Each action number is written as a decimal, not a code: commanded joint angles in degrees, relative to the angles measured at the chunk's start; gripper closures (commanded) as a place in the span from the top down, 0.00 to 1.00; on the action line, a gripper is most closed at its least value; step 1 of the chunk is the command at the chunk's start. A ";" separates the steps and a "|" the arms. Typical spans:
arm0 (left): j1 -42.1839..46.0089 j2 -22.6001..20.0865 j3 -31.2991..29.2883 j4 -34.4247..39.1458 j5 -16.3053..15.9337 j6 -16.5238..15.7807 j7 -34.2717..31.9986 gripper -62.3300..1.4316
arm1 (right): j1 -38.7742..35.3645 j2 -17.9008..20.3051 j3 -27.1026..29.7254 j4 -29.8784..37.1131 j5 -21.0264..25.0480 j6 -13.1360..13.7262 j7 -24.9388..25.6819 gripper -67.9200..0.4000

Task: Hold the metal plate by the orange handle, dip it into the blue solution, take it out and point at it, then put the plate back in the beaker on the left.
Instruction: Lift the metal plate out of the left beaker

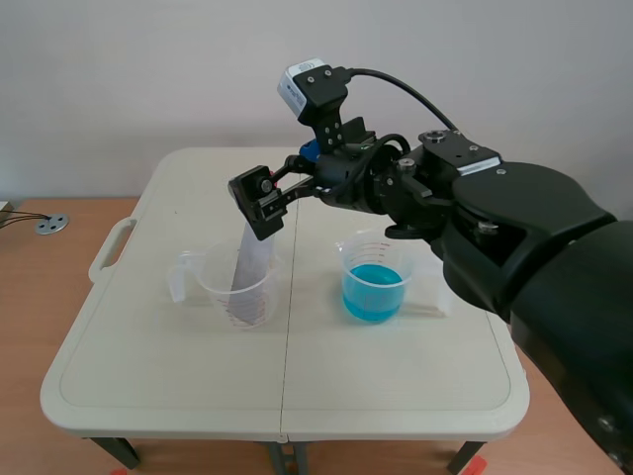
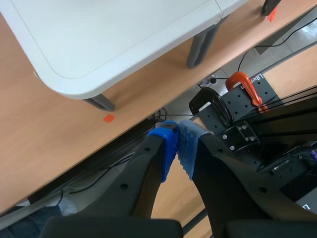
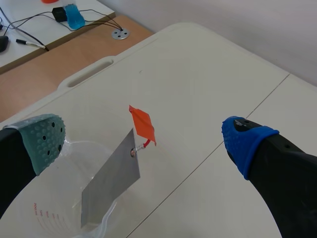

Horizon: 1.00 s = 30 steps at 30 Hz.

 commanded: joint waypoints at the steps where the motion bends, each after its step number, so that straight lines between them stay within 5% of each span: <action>1: 0.26 0.13 -0.04 0.48 -0.37 -0.28 -0.79 0.05 | 1.95 -0.87 -0.09 0.02 0.46 -0.02 1.11 0.98; 13: 0.26 0.13 -0.04 0.48 -0.37 -0.28 -0.81 0.05 | 4.66 -5.01 -0.48 -10.03 -2.36 -0.17 6.51 0.97; 30: 0.26 0.13 -0.04 0.48 -0.37 -0.28 -0.79 0.05 | 4.63 -5.01 -0.48 -10.21 -2.34 -0.42 8.85 0.40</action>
